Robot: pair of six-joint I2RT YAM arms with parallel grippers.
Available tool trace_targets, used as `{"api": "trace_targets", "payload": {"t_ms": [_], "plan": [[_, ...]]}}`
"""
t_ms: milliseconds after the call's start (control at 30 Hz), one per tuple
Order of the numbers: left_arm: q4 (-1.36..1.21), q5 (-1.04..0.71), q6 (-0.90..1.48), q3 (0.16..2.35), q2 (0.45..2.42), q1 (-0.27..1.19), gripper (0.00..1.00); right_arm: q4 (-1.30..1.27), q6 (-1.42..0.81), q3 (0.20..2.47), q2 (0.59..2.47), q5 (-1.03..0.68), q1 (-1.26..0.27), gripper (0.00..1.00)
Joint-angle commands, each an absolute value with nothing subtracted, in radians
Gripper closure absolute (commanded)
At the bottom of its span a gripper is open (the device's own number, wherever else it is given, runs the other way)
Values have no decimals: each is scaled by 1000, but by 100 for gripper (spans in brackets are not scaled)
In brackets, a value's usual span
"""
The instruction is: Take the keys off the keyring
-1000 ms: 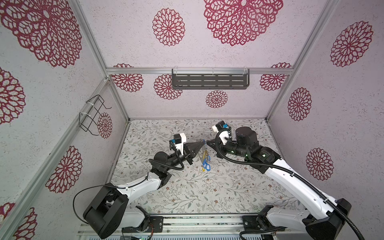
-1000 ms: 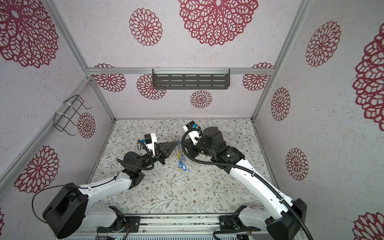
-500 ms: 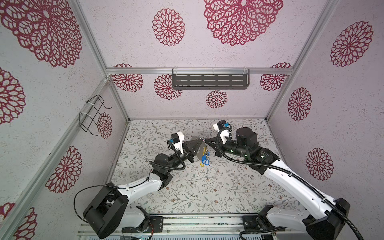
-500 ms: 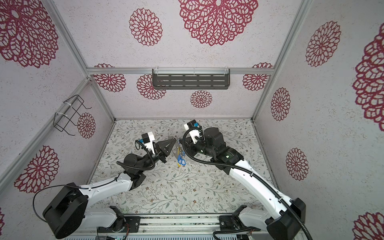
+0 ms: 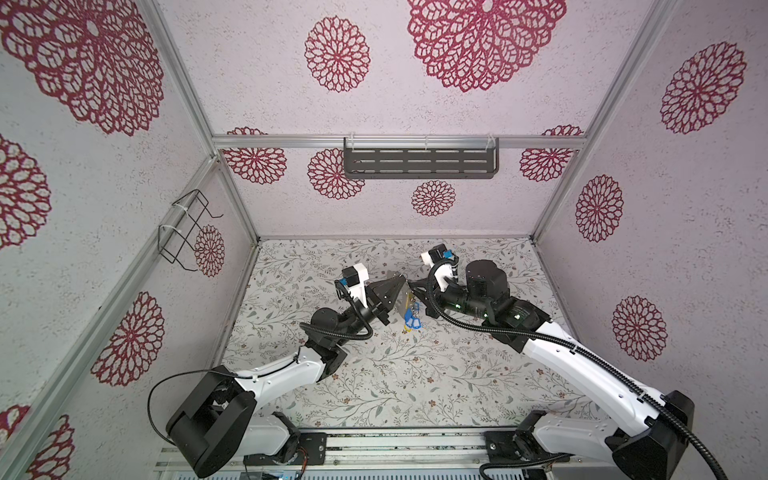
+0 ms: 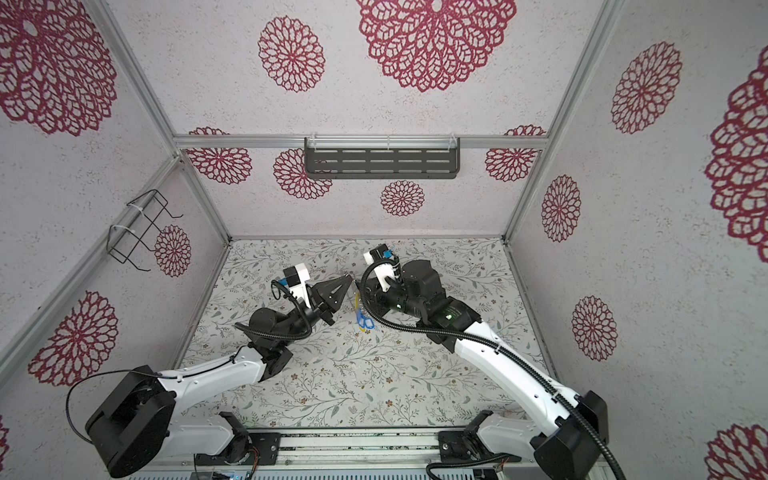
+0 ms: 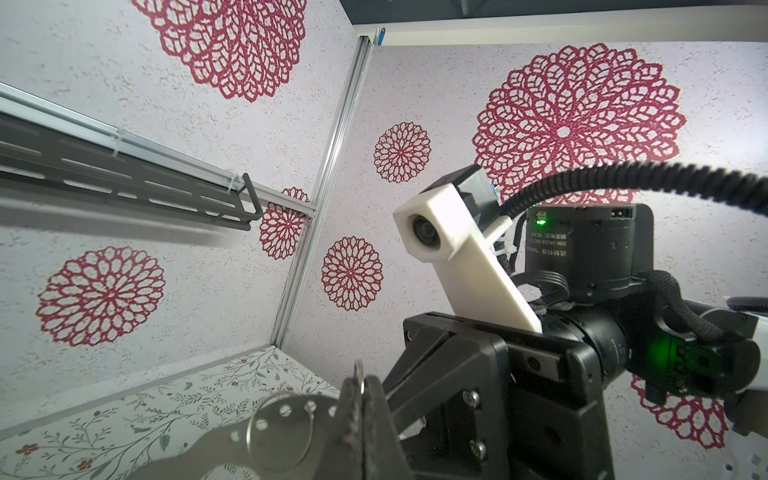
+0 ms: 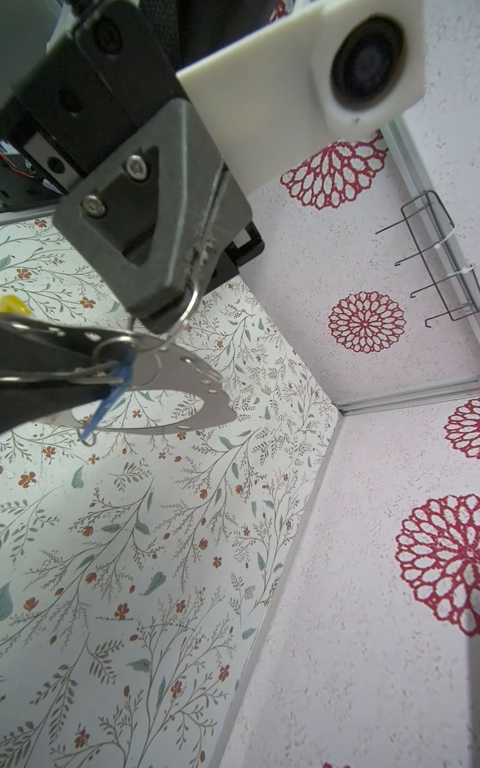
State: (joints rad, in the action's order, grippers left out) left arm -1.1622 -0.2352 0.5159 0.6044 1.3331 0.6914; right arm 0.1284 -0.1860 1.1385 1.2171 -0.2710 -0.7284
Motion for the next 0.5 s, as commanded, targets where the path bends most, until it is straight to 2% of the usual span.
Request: {"api": "trace_targets", "payload": {"t_ms": [0, 300, 400, 467], "plan": [[-1376, -239, 503, 627, 1260, 698, 100, 224, -206, 1127, 1251, -164, -731, 100], [-1352, -252, 486, 616, 1239, 696, 100, 253, -183, 1113, 1213, -56, -726, 100], [-1294, -368, 407, 625, 1224, 689, 100, 282, -166, 1122, 1186, -19, -706, 100], [-1144, -470, 295, 647, 1197, 687, 100, 302, -151, 1131, 1163, -7, -685, 100]]}}
